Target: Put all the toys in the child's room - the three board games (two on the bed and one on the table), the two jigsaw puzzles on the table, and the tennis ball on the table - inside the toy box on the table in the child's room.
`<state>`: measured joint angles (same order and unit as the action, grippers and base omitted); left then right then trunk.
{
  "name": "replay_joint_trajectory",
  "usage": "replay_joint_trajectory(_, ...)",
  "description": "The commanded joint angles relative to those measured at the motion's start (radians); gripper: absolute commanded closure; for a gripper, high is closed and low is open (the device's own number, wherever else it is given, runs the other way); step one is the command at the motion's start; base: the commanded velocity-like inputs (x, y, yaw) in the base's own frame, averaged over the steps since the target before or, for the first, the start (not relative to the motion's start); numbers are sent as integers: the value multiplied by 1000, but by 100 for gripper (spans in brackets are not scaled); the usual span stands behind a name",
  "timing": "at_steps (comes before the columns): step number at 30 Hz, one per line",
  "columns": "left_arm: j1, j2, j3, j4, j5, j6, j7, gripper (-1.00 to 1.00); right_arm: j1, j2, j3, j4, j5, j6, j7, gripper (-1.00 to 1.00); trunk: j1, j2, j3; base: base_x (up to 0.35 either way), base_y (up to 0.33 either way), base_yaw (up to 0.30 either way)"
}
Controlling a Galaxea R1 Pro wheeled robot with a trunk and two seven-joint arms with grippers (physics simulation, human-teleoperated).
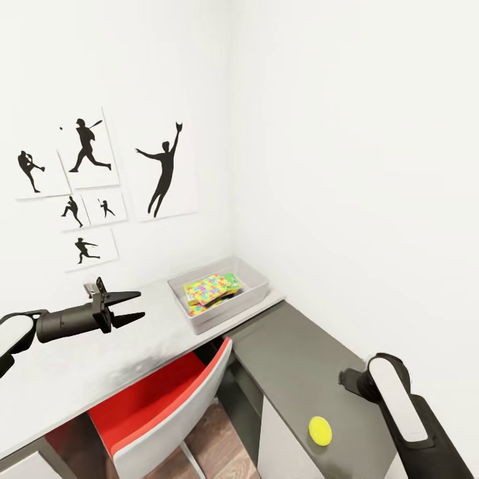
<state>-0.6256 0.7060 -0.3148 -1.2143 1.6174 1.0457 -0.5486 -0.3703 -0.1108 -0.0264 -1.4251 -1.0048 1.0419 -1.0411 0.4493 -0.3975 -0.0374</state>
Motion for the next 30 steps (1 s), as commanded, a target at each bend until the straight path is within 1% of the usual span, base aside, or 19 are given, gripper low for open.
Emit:
replay_joint_trajectory(1,-2,1,-3,1,-4,0,-8,-100,-1,0,8,6,-10,5,-9,-100,1,-3,-2,0,0,-10)
replay_joint_trajectory(4,-2,2,-3,2,-4,0,-8,-100,-15,1,32,60,-10,5,-5,-100,1,-3,-3,0,0,-5)
replay_joint_trajectory(9,-2,2,-3,2,-4,0,-8,-100,-47,2,52,134,-10,5,-3,-100,1,-3,-3,0,0,-1)
replay_joint_trajectory(11,-2,2,-3,2,-4,0,-8,-100,-49,3,62,139,-10,5,-3,-100,1,-3,-3,0,0,0)
replay_joint_trajectory(12,-1,2,-3,2,-4,0,-8,-100,-51,7,73,144,-10,5,-2,-100,1,-3,-3,0,0,0)
replay_joint_trajectory(16,-1,2,-3,3,-4,0,-8,-100,-54,16,90,150,-10,5,-2,-100,1,-3,-3,0,0,0)
replay_joint_trajectory(21,-1,2,-3,3,-4,0,-8,-100,-57,25,99,151,-13,5,-2,-100,1,-3,-3,0,0,0)
replay_joint_trajectory(23,-2,3,-3,3,-4,0,-8,-100,-59,36,101,151,-13,5,-2,-100,1,-3,-3,0,0,0)
replay_joint_trajectory(25,-2,4,-3,4,-4,0,-8,-100,-60,41,102,151,-14,5,-2,-100,1,-3,-3,0,0,0)
replay_joint_trajectory(30,-2,5,-3,4,-4,0,-8,-100,-63,45,103,160,-15,5,-2,-100,1,-3,-3,0,0,0)
